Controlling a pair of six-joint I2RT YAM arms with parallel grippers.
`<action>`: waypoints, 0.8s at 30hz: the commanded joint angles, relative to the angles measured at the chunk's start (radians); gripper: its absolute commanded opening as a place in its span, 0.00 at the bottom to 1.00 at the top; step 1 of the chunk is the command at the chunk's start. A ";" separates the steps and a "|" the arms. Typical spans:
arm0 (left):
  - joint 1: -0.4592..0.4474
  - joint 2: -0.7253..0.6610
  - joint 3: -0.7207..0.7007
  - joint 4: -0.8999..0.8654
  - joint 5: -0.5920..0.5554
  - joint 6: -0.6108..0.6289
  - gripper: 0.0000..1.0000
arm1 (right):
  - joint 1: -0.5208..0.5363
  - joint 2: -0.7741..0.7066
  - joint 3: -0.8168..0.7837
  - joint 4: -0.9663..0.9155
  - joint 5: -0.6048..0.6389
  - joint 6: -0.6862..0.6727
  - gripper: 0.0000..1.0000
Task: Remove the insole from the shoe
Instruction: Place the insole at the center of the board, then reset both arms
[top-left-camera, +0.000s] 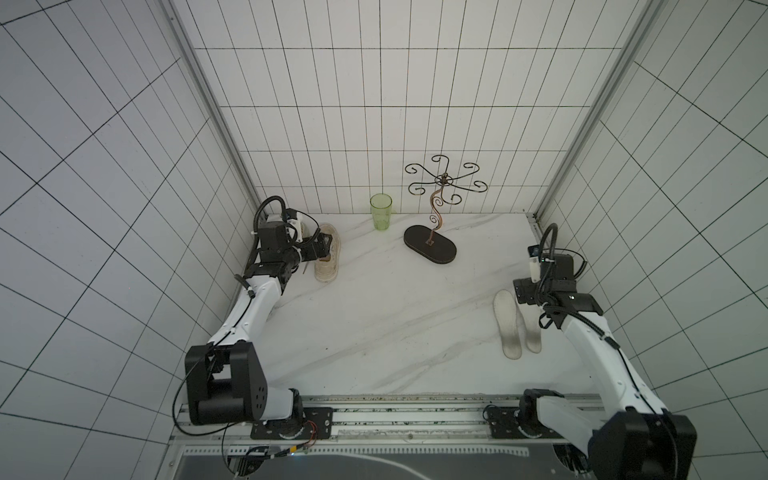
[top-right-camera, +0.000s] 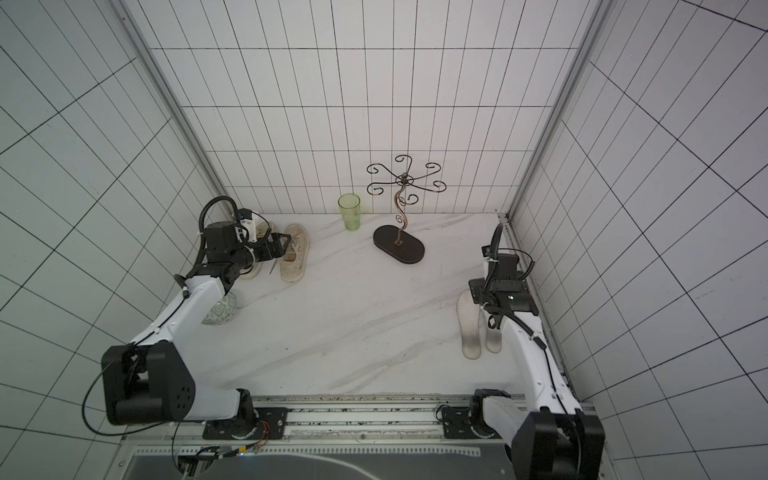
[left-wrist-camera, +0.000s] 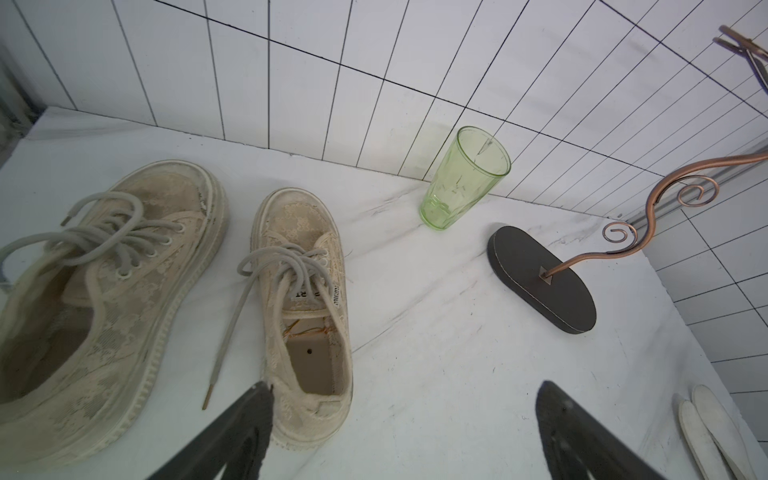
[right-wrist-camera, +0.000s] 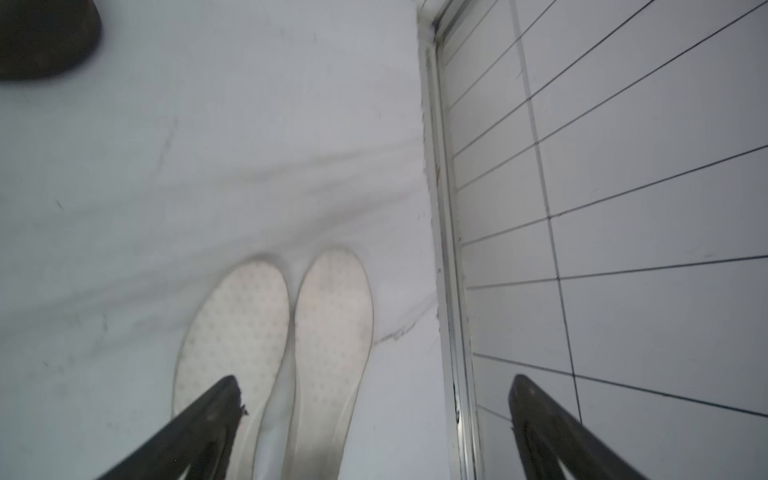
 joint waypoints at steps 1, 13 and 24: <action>0.014 -0.140 -0.212 0.254 -0.150 -0.024 0.97 | -0.006 -0.121 -0.224 0.569 -0.210 0.119 0.99; -0.031 -0.192 -0.806 0.968 -0.439 0.177 0.98 | -0.015 0.329 -0.732 1.696 -0.198 0.301 0.99; -0.134 0.250 -0.672 1.316 -0.451 0.247 0.96 | -0.015 0.536 -0.594 1.630 -0.189 0.302 0.99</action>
